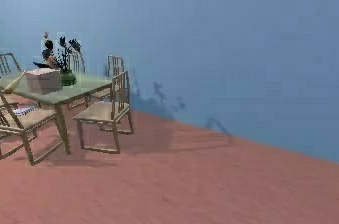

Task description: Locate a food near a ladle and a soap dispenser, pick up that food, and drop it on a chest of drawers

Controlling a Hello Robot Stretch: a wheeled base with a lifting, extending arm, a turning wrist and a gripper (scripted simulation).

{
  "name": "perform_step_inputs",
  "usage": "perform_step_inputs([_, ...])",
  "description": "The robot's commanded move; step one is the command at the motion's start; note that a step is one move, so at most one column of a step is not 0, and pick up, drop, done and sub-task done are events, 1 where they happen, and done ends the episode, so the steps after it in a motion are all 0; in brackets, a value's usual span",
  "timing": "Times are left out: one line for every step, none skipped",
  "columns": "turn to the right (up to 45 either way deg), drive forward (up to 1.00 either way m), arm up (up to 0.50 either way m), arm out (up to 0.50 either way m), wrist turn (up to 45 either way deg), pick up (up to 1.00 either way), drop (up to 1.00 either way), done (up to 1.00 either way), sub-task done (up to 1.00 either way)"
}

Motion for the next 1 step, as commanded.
perform_step_inputs([-45.0,0.00,0.00,0.00,0.0,0.00,0.00,0.00,0.00])
